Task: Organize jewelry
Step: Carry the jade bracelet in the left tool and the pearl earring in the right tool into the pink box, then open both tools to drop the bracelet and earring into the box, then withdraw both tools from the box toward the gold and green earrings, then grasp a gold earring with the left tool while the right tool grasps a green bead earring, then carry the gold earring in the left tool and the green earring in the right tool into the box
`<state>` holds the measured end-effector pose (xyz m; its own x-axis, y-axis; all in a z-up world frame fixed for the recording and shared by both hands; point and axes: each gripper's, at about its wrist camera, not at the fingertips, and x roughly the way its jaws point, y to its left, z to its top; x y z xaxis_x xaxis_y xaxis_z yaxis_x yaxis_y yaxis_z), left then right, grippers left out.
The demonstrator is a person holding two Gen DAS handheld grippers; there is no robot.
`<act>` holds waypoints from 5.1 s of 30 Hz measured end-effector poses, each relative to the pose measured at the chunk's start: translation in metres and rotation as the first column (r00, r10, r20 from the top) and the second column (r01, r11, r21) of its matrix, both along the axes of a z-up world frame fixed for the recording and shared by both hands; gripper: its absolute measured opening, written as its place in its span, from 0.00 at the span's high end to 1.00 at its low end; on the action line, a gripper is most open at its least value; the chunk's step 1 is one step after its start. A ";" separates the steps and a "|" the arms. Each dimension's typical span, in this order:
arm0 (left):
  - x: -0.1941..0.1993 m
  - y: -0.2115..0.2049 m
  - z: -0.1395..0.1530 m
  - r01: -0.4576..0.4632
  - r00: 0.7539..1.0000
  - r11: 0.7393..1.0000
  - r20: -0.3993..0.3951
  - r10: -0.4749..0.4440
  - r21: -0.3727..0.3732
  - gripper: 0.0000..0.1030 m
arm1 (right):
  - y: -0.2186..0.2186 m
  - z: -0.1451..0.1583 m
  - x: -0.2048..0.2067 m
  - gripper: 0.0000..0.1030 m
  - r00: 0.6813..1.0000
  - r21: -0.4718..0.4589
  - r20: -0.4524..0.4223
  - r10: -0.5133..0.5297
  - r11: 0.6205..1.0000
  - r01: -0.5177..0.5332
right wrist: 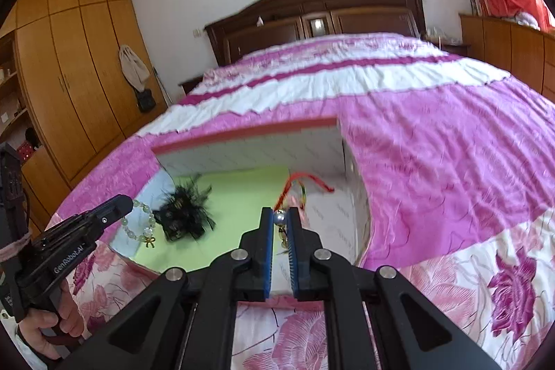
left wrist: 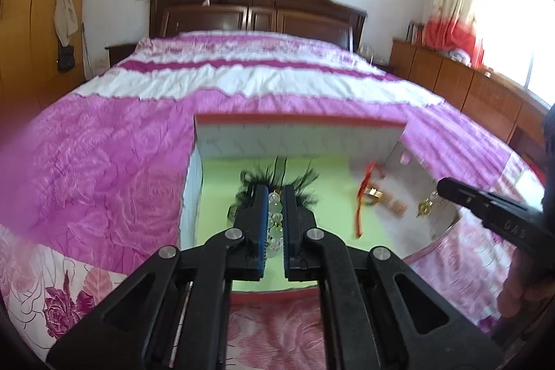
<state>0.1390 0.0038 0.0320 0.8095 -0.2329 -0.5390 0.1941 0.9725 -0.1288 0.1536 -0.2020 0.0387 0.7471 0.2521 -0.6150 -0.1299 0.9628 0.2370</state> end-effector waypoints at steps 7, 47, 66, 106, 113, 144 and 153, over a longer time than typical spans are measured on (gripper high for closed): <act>0.012 -0.002 -0.020 0.004 0.994 1.000 -0.111 -0.002 0.017 1.00 | 0.000 -0.016 0.008 0.91 0.997 -0.028 -0.076 -0.004 1.000 0.002; -0.047 -0.025 -0.021 0.142 0.968 0.990 -0.212 -0.136 0.016 0.75 | -0.012 0.008 -0.080 0.54 1.000 0.037 -0.014 0.013 0.999 -0.012; -0.034 -0.036 -0.057 0.161 0.938 0.987 -0.313 -0.148 0.016 0.78 | -0.021 -0.011 -0.089 0.54 0.999 0.081 -0.053 0.013 0.997 -0.009; -0.058 0.025 -0.034 0.034 0.967 0.998 -0.250 -0.046 -0.051 0.98 | 0.066 -0.047 -0.054 0.68 0.950 0.041 -0.240 0.200 0.980 -0.196; -0.058 0.029 -0.037 0.028 0.965 0.998 -0.258 -0.043 -0.061 0.98 | 0.079 -0.062 -0.045 0.72 0.938 0.002 -0.281 0.205 0.977 -0.213; -0.084 0.015 0.015 0.068 0.994 0.993 -0.077 -0.075 -0.094 0.98 | 0.058 0.007 -0.089 0.89 0.988 -0.014 0.011 0.156 0.988 -0.156; -0.077 0.007 0.029 0.066 0.998 0.993 -0.004 -0.067 -0.094 0.98 | 0.052 0.016 -0.086 0.89 0.987 -0.029 0.074 0.142 0.990 -0.140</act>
<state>0.0616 0.0111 0.0608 0.7866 -0.3356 -0.5183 0.2566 0.9411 -0.2200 0.0674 -0.1504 0.0548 0.7500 0.3440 -0.5649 -0.2814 0.9389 0.1982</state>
